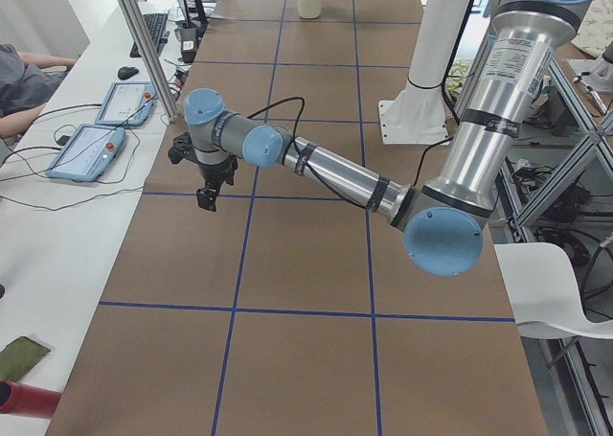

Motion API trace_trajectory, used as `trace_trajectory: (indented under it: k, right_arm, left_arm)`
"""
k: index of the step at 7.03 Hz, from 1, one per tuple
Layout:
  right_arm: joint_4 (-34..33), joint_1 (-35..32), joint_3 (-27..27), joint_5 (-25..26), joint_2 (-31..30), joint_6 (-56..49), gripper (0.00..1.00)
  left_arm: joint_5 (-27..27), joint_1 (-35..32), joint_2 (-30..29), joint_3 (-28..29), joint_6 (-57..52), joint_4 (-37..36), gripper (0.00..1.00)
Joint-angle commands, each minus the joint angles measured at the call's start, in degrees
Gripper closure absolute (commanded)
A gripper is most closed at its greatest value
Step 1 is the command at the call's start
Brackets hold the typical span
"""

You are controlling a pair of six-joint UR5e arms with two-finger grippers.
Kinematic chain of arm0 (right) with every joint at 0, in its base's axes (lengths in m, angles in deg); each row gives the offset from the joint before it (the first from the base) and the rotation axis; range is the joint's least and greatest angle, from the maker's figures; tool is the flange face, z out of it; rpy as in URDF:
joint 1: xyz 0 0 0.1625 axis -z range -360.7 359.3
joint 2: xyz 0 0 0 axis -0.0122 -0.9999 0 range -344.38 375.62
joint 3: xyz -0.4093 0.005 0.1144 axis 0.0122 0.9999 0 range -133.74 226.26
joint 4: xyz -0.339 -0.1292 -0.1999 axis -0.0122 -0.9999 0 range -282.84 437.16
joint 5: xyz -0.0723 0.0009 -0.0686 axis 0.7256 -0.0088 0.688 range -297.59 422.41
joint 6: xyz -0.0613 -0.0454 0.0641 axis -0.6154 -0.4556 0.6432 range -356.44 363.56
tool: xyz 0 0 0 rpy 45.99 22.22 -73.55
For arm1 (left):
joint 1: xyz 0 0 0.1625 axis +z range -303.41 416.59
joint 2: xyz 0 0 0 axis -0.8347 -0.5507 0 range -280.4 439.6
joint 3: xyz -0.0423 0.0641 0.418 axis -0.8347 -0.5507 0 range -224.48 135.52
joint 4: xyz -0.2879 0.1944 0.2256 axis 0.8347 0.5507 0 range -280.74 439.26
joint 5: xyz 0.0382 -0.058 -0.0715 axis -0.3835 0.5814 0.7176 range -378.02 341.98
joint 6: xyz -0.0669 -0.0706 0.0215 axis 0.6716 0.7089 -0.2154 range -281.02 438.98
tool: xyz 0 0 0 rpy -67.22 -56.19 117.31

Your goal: Left arm hands cup to right arm to dump lemon

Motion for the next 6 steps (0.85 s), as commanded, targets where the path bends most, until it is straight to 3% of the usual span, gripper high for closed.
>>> trace_trajectory:
  k: [1, 3, 6]
  right_arm:
    - [-10.3, -0.3, -9.1, -11.6, -2.0, -23.0, 1.0]
    - [-24.8, -0.5, -19.6, -16.9, -3.7, -38.2, 1.0]
    - [-46.6, -0.4, -32.3, -19.5, -2.3, -62.4, 1.0]
  left_arm:
    - [0.0, 0.0, -0.1, 0.1, 0.0, 0.0, 0.0]
    - [0.0, 0.0, -0.1, 0.1, 0.1, 0.0, 0.0]
    - [0.1, 0.1, -0.1, -0.1, 1.1, 0.7, 0.0]
